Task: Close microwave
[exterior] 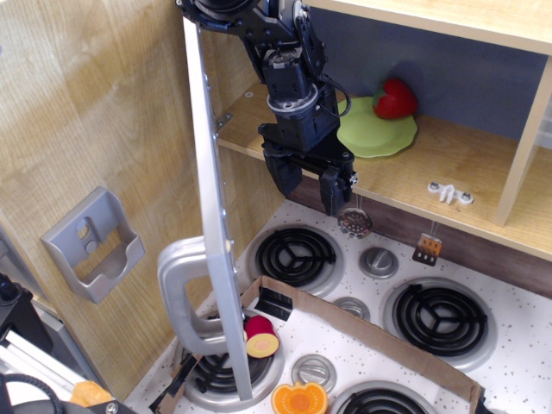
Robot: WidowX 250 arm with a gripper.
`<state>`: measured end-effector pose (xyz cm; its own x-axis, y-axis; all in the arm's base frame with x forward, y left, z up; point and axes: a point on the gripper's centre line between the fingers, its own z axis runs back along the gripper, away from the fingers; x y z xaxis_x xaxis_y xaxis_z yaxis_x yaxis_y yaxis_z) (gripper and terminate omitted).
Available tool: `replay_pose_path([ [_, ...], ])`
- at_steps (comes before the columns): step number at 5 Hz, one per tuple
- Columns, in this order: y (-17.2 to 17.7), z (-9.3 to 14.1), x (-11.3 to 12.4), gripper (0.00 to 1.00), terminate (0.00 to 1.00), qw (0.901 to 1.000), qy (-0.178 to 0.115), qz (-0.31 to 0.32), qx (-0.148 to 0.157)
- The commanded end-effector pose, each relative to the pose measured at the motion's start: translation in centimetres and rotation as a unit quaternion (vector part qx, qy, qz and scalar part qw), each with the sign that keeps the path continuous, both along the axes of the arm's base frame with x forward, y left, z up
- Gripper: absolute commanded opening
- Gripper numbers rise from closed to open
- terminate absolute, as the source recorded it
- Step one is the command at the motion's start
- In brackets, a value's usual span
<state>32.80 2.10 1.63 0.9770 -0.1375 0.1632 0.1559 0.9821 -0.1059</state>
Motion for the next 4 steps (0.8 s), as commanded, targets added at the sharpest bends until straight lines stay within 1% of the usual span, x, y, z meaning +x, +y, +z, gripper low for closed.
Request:
replay_pose_path([
  [1, 0.0, 0.0, 0.0, 1.0, 0.0, 1.0, 0.0, 0.0, 0.0],
  [2, -0.5, 2.3, 0.0, 1.0, 0.0, 0.9995, -0.016, 0.01, 0.026],
  [3, -1.0, 4.6, 0.0, 1.0, 0.0, 0.9985, -0.03, 0.018, 0.042],
  [4, -0.9, 7.2, -0.6, 1.0, 0.0, 0.9971, -0.044, 0.036, 0.05],
])
